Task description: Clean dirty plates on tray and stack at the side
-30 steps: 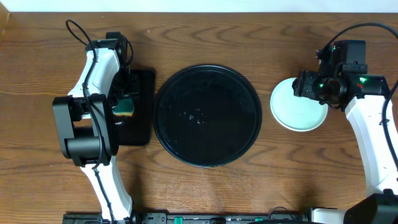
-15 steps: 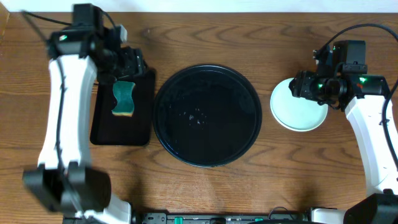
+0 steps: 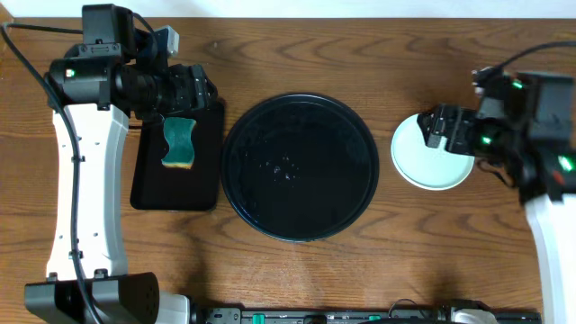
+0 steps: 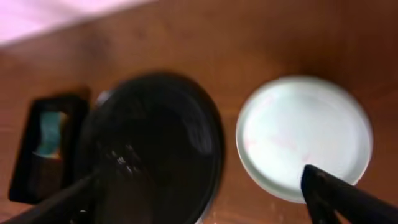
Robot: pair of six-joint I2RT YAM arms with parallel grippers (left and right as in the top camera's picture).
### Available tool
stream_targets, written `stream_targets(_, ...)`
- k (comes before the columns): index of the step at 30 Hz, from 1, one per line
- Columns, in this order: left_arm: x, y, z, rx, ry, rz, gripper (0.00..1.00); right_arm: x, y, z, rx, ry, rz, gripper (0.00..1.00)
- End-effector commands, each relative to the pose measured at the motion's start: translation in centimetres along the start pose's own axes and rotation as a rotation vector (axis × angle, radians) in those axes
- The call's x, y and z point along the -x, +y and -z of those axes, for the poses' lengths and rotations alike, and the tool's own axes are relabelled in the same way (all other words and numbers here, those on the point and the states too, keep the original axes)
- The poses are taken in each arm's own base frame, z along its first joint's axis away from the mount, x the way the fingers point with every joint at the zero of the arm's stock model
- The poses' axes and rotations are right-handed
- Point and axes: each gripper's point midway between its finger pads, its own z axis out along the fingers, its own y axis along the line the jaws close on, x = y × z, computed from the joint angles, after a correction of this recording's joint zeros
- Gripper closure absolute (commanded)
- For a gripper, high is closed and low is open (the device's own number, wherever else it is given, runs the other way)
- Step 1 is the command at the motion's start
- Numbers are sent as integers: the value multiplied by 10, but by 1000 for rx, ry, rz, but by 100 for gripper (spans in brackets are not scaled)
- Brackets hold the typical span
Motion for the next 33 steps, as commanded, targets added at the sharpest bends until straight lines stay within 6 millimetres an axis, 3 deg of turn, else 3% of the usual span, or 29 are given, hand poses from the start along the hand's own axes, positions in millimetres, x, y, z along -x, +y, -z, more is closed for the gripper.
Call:
stream_targets(1,0,-1,1,-12,1,-3,18,11,17,29,42,-93,29,1)
stream_targets(4,0,-1,1,-12,1,-3,18,7,20,43,42,-113,41,1)
stream_targets(10,0,-1,1,-12,1,-3,18,0,1,65,-96,-145,168,1)
stream_targets(21,0,-1,1,-12,1,-3,18,1,10,95,-96,-273,214,1)
stream_targets(25,0,-1,1,-12,1,-3,18,-3,7,90,-82,-396,249,1)
stream_targets(33,0,-1,1,-12,1,-3,18,-54,-16,47,-39,-634,316,1)
